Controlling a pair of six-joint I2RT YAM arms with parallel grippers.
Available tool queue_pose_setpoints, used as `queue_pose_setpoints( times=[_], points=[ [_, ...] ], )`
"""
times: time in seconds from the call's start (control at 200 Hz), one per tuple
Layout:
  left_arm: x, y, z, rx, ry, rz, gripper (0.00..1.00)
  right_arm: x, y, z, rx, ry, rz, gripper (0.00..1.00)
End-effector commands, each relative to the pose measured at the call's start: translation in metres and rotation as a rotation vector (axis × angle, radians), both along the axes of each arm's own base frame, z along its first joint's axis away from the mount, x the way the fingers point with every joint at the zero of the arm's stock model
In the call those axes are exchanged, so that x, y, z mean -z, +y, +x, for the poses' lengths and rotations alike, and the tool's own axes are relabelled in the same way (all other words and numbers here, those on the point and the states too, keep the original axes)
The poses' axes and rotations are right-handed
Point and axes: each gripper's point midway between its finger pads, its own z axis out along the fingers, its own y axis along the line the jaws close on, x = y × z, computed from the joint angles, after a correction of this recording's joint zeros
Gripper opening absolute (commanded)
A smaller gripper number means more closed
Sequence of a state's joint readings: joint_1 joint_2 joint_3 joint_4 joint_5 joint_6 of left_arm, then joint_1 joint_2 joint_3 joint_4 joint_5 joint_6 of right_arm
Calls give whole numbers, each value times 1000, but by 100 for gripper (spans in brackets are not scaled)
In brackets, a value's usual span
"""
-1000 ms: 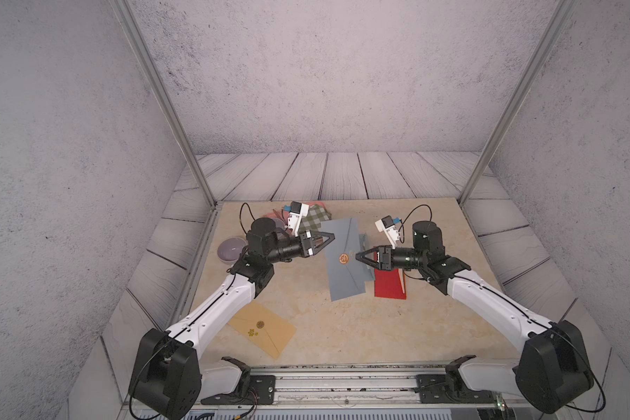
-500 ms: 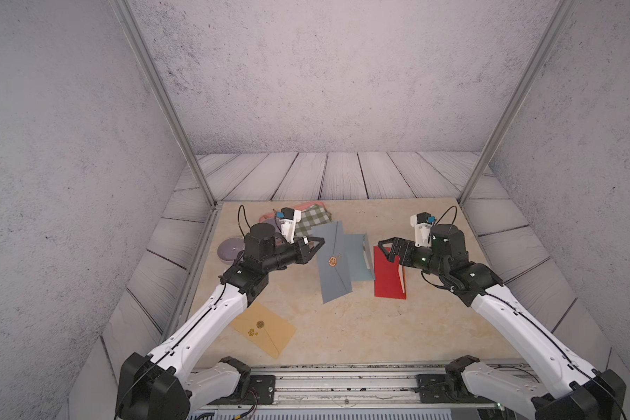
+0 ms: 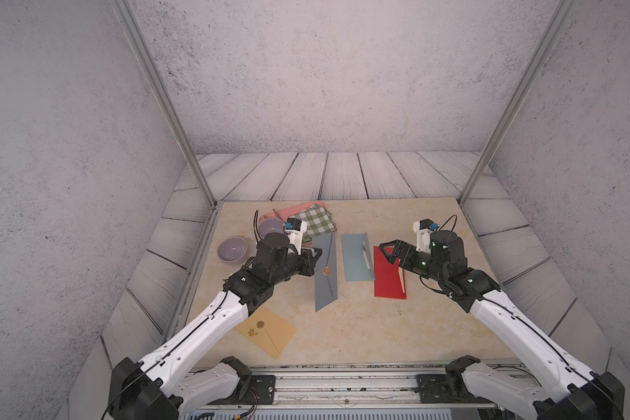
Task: Open the envelope
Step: Pick up the envelope from the center of the board, then open the envelope flap on the envelope.
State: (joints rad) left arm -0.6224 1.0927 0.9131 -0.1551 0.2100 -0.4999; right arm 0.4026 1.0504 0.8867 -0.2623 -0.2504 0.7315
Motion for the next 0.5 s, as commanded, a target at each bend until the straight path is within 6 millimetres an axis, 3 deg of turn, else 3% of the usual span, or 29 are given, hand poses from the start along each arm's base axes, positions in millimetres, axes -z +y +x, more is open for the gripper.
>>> queue_pose_setpoints(
  times=[0.0,0.49],
  points=[
    [-10,4,2,-26,-52,46,0,-5,15,-1,-70,-4,50,96],
    [-7,-18,-1,45,6,-42,0,6,42,-4,-183,47,103,89]
  ],
)
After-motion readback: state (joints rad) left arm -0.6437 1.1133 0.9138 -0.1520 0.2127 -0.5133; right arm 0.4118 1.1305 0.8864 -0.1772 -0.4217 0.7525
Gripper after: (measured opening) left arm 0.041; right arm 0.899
